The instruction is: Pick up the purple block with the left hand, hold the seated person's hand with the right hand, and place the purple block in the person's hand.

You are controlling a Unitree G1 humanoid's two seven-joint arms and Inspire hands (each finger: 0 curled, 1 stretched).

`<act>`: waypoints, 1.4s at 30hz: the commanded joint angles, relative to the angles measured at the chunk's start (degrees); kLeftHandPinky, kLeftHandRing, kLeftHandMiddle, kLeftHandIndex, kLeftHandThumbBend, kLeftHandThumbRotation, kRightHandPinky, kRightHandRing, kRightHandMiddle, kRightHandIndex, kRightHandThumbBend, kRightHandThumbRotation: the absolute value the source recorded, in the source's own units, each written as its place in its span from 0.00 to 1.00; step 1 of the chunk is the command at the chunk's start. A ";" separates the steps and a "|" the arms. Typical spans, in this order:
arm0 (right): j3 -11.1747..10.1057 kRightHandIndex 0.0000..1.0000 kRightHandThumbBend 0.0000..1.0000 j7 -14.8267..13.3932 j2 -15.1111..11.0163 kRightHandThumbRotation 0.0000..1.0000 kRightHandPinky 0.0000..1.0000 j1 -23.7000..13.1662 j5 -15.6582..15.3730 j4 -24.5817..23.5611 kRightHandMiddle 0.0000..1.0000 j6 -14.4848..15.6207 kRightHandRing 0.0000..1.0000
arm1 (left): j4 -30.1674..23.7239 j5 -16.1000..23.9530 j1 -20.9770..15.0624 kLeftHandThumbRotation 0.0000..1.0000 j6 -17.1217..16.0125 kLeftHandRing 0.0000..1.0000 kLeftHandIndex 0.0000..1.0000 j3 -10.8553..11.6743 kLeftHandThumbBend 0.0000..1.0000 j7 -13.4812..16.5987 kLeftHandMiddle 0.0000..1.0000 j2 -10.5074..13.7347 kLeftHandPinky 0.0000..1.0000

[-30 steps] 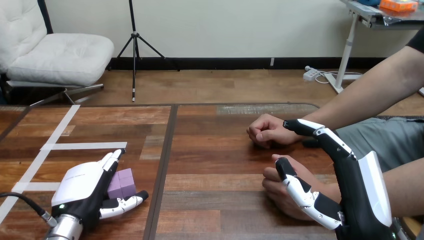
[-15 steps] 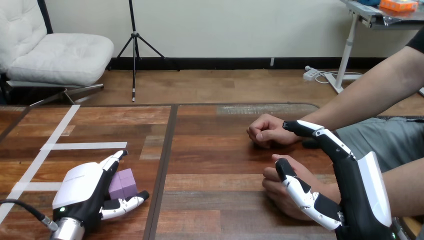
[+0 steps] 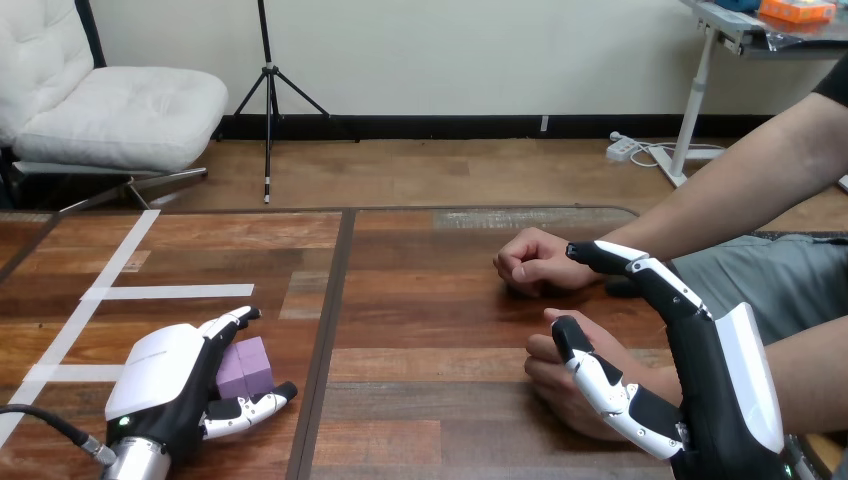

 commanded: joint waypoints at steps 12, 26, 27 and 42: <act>-0.36 0.73 0.40 0.28 -0.82 0.43 0.71 -2.22 0.75 -3.61 0.77 0.07 0.78 | 1.03 -1.09 -4.21 0.43 -2.38 0.74 0.80 0.15 0.61 4.12 0.78 -1.24 0.66; -0.47 0.73 0.39 0.51 -0.90 0.43 0.71 -2.30 0.66 -3.51 0.76 0.03 0.78 | 2.00 -3.20 -4.06 0.16 -3.38 0.53 0.67 1.28 0.58 4.56 0.61 -2.35 0.47; -0.49 0.73 0.39 0.49 -0.92 0.43 0.71 -2.34 0.67 -3.39 0.76 -0.10 0.78 | 2.07 -3.53 -4.02 0.15 -3.39 0.52 0.67 1.40 0.58 4.31 0.60 -2.46 0.46; -0.49 0.73 0.40 0.78 -0.85 0.42 0.71 -2.01 0.51 -3.89 0.76 0.49 0.78 | 2.28 -5.48 -3.61 0.05 -3.80 0.47 0.58 0.97 0.58 3.43 0.55 -2.66 0.40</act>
